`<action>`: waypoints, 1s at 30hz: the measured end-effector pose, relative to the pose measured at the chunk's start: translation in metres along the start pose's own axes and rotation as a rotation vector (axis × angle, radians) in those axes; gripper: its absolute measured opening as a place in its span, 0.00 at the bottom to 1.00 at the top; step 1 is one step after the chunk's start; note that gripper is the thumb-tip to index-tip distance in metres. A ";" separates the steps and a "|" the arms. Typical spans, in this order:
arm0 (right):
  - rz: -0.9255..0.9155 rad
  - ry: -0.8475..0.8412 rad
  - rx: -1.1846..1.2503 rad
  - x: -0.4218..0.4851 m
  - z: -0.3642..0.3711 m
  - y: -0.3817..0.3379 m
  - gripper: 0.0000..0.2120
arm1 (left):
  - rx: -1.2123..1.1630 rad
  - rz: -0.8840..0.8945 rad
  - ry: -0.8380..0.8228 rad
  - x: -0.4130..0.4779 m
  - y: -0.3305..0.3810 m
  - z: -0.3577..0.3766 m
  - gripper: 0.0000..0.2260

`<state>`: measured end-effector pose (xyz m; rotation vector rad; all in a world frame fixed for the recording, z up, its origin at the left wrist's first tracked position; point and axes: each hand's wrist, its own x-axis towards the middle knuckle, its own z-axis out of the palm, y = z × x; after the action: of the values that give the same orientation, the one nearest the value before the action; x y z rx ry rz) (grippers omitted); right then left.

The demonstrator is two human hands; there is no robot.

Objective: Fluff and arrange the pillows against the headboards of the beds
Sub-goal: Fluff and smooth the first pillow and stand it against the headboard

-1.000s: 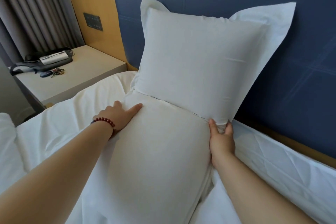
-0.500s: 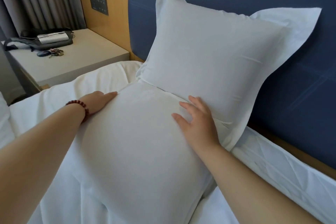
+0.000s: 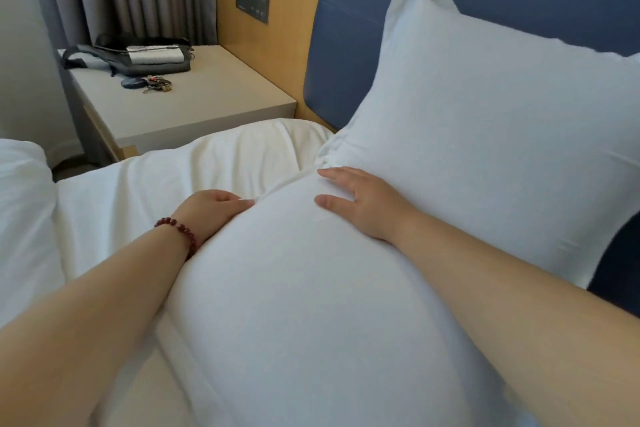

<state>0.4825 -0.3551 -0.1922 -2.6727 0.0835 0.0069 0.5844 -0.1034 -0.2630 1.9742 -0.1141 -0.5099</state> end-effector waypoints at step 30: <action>0.051 -0.040 0.232 0.125 0.052 -0.018 0.13 | -0.154 0.142 0.020 0.019 -0.030 -0.032 0.12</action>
<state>0.6093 -0.3228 -0.2323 -2.4370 0.1320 0.0628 0.6105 -0.0686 -0.2840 1.8053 -0.1951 -0.3943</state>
